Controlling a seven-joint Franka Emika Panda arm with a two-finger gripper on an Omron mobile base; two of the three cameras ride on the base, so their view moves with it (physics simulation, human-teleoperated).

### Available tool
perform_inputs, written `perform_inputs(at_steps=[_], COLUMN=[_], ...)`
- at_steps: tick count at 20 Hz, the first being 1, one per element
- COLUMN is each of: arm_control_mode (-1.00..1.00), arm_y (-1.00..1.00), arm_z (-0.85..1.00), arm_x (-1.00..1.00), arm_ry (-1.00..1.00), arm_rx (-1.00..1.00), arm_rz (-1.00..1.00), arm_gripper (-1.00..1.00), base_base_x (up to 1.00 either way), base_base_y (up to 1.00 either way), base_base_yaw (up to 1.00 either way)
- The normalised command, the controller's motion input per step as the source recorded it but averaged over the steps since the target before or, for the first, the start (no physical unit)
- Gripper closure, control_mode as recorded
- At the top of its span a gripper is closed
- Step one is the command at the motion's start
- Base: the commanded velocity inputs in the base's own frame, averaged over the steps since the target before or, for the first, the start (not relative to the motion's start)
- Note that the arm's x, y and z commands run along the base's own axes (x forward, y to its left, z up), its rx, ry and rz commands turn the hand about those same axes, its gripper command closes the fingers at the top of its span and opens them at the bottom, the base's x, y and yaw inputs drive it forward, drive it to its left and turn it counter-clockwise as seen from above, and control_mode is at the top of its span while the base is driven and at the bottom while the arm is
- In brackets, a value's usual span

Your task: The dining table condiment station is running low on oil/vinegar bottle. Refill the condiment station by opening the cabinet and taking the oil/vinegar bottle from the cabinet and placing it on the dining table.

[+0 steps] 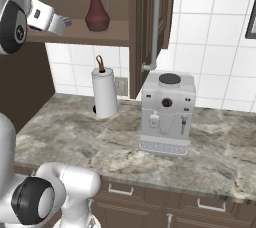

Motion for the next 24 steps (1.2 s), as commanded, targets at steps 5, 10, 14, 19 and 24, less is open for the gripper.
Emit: perform_inputs(at_steps=[5, 10, 14, 19, 24], arm_control_mode=[-1.00, -1.00, -1.00, -1.00, -1.00], arm_y=[-0.23, -0.15, -0.69, -0.13, 0.00], arm_z=[0.00, 0.14, 0.26, 0.02, 0.01], arm_x=[0.22, 0.27, 0.94, 0.37, 0.60], arm_ry=[-0.30, -0.08, -0.07, -0.01, 0.11], arm_rx=[-0.19, 0.00, 0.00, -0.03, 0.00], arm_rz=[-0.24, 0.00, 0.03, 0.01, 0.00], arm_gripper=[-1.00, -1.00, -1.00, -1.00, -1.00], base_base_x=[0.00, 0.00, 0.00, 0.00, 0.00], base_base_y=[0.00, 0.00, 0.00, 0.00, 0.00], base_base_yaw=[0.00, 0.00, 0.00, 0.00, 0.00])
